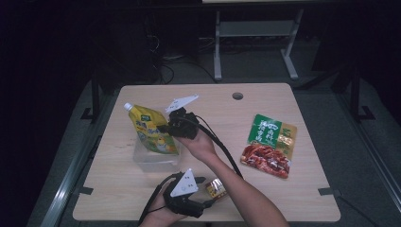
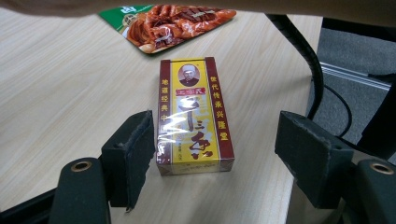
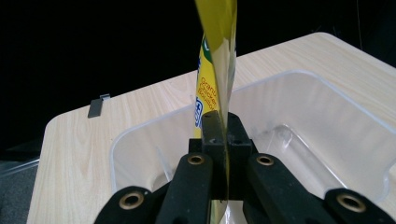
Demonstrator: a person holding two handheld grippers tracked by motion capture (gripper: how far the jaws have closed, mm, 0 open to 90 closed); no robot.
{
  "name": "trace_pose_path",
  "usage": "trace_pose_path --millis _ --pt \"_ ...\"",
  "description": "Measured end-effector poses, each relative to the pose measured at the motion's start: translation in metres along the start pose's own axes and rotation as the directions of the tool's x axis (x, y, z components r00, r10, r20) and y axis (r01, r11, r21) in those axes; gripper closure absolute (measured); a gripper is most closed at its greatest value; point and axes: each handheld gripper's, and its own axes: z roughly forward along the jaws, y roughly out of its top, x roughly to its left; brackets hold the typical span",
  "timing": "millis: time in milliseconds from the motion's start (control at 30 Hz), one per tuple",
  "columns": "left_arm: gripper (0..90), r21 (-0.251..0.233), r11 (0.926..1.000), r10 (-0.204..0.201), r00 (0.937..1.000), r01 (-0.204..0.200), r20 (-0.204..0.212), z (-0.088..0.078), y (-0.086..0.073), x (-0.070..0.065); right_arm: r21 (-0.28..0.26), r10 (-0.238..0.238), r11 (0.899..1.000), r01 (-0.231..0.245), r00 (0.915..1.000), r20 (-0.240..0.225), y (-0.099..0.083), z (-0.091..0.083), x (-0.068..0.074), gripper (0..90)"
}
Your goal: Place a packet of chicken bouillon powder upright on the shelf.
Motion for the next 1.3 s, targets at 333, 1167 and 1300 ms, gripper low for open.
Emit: trace_pose_path --millis 333,1167,1300 --pt "28.1 -0.001 1.0 0.001 1.0 -0.001 -0.005 0.0 0.0 0.001 0.032 0.006 0.999 -0.006 1.0 0.003 -0.011 0.009 -0.002 89.7" --pt "27.4 0.03 0.9995 0.003 0.9998 -0.003 -0.021 0.005 -0.002 0.005 0.055 0.054 0.997 -0.055 0.9985 0.009 -0.025 -0.002 -0.014 70.4" --pt "26.6 0.032 0.9995 -0.006 0.9997 0.007 -0.024 0.006 -0.002 0.005 0.046 0.058 0.997 -0.058 0.9983 0.001 -0.026 -0.011 -0.015 66.6"
